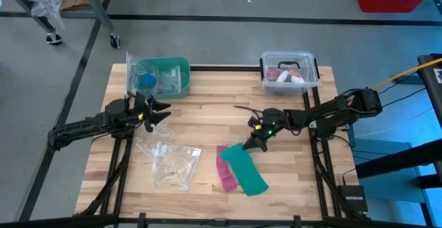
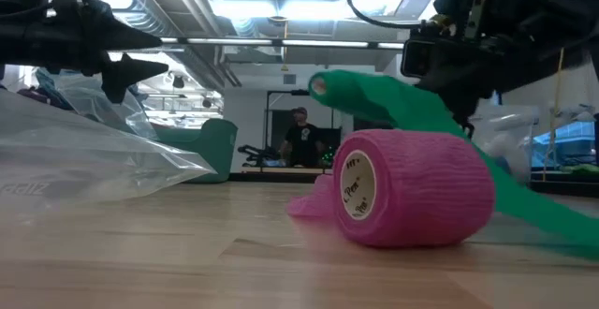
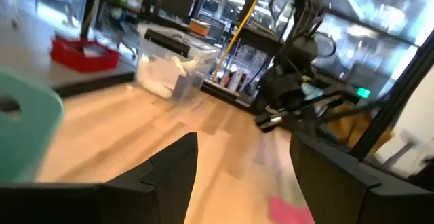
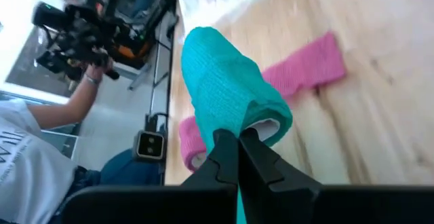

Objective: Roll bandage
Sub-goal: Roll the green bandage

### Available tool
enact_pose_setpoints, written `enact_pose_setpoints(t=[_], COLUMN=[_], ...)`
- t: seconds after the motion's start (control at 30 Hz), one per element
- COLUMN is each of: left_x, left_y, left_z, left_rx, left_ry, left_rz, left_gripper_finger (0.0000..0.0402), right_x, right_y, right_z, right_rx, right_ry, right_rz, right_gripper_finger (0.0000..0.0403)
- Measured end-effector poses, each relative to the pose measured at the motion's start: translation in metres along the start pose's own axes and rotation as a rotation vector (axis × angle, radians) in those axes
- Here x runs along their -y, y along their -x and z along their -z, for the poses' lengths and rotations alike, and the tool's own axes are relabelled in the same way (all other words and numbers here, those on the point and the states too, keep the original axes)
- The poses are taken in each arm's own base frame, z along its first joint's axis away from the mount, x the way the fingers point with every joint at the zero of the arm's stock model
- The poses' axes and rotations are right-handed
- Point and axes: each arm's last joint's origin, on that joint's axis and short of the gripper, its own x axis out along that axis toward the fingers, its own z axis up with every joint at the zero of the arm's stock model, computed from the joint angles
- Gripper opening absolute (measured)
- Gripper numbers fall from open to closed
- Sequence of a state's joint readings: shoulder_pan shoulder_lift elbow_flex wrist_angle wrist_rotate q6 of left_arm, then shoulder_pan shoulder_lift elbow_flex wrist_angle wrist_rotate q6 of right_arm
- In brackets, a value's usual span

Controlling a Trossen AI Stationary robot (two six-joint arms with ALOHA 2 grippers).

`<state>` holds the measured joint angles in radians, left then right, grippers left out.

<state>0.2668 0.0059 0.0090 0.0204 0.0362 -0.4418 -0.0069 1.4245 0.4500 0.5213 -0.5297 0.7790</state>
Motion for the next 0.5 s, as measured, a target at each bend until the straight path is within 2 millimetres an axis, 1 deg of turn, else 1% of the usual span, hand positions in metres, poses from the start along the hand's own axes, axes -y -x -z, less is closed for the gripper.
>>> enact_pose_setpoints(t=[0.07,0.1,0.3,0.5], left_x=[0.0,0.0,-0.002,-0.005], left_y=[0.0,0.0,0.0,0.001], left_z=[-0.001,-0.001,-0.003,-0.005], left_rx=[0.005,0.01,0.058,0.129], left_ry=[0.106,0.131,0.136,0.137], left_rz=[0.004,0.003,-0.069,-0.19], left_gripper_finger=[0.0225,0.0225,0.0225,0.0225], right_x=[0.001,0.001,0.006,0.012], right_y=[0.006,0.01,0.035,0.062], right_z=[-0.006,-0.009,-0.03,-0.048], right_rx=[0.023,0.035,0.143,0.264], right_ry=[0.008,0.02,0.073,0.105], right_rz=[-0.011,-0.016,-0.021,0.008], right_gripper_finger=[0.0,0.0,0.0,0.0])
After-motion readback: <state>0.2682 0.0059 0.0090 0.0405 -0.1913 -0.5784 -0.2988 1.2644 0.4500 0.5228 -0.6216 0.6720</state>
